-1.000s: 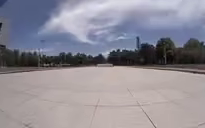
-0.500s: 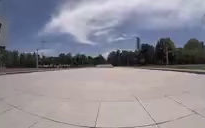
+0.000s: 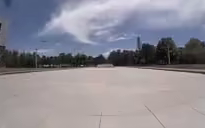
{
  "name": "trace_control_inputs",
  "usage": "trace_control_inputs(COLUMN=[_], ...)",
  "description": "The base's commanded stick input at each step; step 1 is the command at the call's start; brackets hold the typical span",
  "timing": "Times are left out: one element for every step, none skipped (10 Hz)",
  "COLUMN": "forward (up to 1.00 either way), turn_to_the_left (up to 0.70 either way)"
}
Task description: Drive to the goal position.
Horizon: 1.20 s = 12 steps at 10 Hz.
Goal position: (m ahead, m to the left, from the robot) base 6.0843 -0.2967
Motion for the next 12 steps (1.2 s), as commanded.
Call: trace_control_inputs(forward=[1.00, 1.00, 1.00, 1.00, 1.00, 1.00, 1.00, 1.00, 1.00, 1.00, 1.00, 1.00], turn_to_the_left=[0.00, 0.00, 0.00, 0.00, 0.00, 0.00, 0.00, 0.00, 0.00, 0.00, 0.00, 0.00])
